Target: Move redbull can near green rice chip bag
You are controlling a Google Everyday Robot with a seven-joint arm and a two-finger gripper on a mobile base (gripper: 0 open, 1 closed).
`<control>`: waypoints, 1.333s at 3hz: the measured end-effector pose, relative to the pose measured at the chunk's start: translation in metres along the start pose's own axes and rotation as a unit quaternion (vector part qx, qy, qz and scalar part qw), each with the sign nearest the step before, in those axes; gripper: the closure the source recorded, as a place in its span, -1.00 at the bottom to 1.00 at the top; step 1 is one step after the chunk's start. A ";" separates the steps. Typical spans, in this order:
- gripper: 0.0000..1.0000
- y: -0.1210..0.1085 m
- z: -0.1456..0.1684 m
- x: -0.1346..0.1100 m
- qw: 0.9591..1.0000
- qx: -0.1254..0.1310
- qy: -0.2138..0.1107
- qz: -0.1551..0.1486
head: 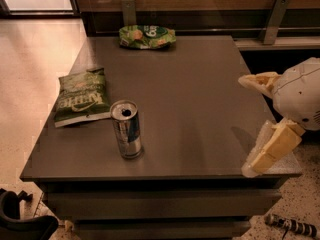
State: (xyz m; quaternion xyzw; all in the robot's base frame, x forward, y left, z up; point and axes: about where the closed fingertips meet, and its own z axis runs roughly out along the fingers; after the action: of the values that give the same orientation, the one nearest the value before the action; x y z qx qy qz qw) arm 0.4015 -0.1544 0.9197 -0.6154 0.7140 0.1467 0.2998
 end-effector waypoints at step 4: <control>-1.00 0.025 0.040 -0.114 0.964 -0.033 -0.265 -0.003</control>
Offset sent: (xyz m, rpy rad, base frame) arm -0.0106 0.1664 0.0548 0.8005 -0.0939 0.1436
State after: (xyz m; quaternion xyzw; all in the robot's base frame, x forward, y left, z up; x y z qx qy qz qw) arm 0.3943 -0.0368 0.9541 -0.5661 0.6017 0.3270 0.4589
